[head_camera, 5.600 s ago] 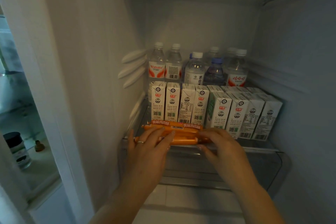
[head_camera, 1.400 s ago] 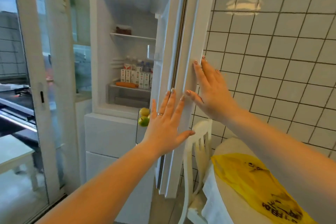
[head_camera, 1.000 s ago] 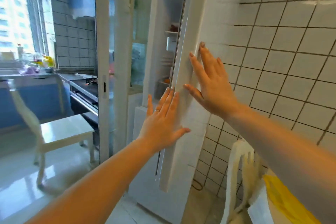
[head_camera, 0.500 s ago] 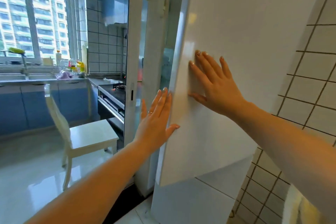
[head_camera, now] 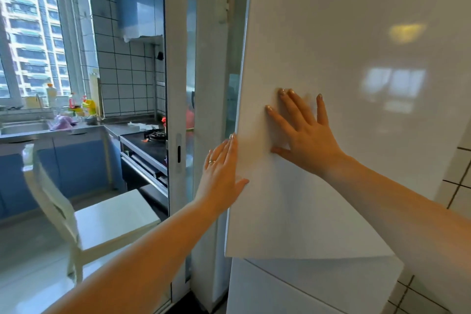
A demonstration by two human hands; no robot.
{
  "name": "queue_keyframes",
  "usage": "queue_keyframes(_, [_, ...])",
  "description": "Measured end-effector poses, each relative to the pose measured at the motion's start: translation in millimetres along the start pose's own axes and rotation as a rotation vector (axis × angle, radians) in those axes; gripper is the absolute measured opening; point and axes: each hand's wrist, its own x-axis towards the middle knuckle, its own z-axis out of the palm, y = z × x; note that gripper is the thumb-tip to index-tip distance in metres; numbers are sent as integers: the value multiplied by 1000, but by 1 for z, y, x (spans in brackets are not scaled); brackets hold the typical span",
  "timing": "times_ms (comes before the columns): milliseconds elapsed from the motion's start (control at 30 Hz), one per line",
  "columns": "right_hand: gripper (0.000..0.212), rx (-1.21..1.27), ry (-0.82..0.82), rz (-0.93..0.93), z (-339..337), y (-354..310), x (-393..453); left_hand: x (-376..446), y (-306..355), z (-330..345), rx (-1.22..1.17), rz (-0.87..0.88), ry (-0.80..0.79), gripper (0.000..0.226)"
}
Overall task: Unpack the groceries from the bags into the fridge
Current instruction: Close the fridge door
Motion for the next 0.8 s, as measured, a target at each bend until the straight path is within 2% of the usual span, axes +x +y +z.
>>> queue_keyframes(100, [96, -20, -13, 3, 25, 0, 12, 26, -16, 9, -120, -46, -6, 104])
queue_keyframes(333, [95, -82, -41, -81, 78, 28, 34, 81, -57, 44, -93, 19, -83, 104])
queue_keyframes(800, [93, -167, -56, -72, 168, 59, 61, 174, -86, 125, -98, -18, -56, 111])
